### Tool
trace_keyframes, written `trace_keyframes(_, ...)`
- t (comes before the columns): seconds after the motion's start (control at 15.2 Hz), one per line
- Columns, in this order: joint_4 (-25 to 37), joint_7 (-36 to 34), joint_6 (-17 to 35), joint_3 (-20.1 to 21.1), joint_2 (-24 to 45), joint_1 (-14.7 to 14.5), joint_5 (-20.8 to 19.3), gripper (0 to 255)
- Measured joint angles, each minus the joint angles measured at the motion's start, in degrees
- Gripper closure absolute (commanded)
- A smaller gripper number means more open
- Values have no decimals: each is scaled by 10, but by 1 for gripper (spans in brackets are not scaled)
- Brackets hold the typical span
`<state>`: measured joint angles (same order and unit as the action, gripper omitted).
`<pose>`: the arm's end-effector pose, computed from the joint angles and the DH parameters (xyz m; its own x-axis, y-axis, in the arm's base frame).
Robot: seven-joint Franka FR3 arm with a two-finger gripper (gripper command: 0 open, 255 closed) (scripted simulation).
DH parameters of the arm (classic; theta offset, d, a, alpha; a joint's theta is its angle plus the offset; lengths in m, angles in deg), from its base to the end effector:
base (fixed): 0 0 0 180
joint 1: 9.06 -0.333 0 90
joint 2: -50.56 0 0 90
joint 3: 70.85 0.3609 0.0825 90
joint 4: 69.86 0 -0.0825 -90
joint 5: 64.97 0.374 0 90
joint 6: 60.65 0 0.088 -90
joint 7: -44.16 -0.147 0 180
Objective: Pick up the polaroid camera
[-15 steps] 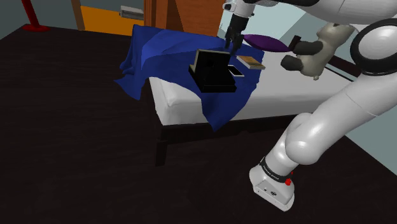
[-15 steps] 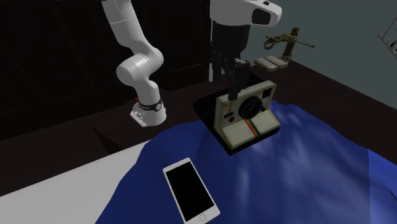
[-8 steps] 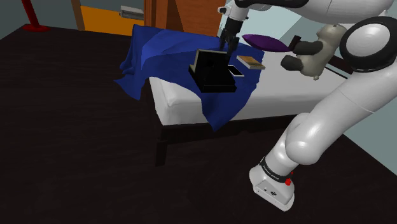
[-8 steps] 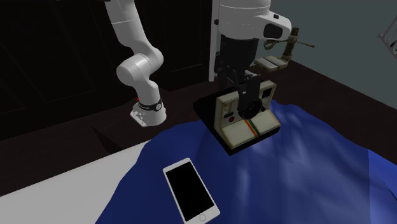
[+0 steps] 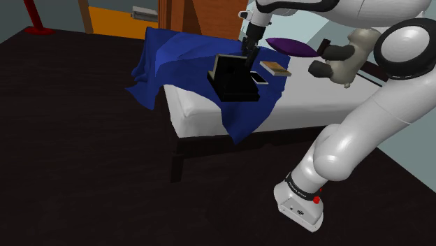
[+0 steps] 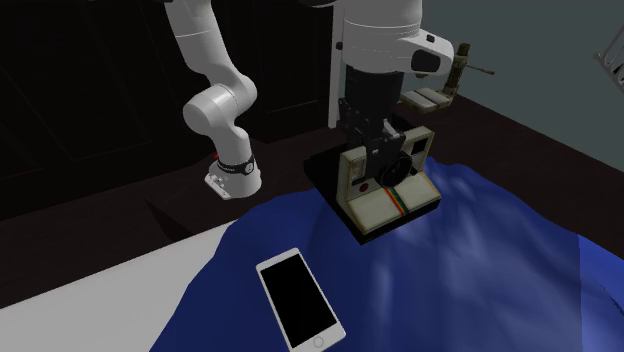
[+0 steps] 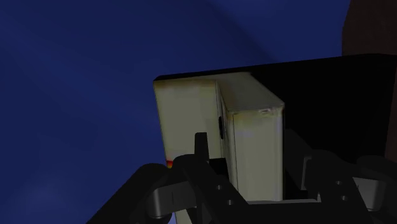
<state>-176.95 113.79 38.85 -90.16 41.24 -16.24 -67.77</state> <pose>0.4846 -0.1224 0.5844 0.5278 0.8493 0.0123 0.8491 -0.5279 0.0182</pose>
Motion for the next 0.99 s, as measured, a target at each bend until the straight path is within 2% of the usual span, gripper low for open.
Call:
trace_keyframes(0.4, 4, 0, -5, 0, 2, 0, 0, 255)
trace_keyframes(0.99, 79, 4, -72, 0, 12, -1, 4, 255)
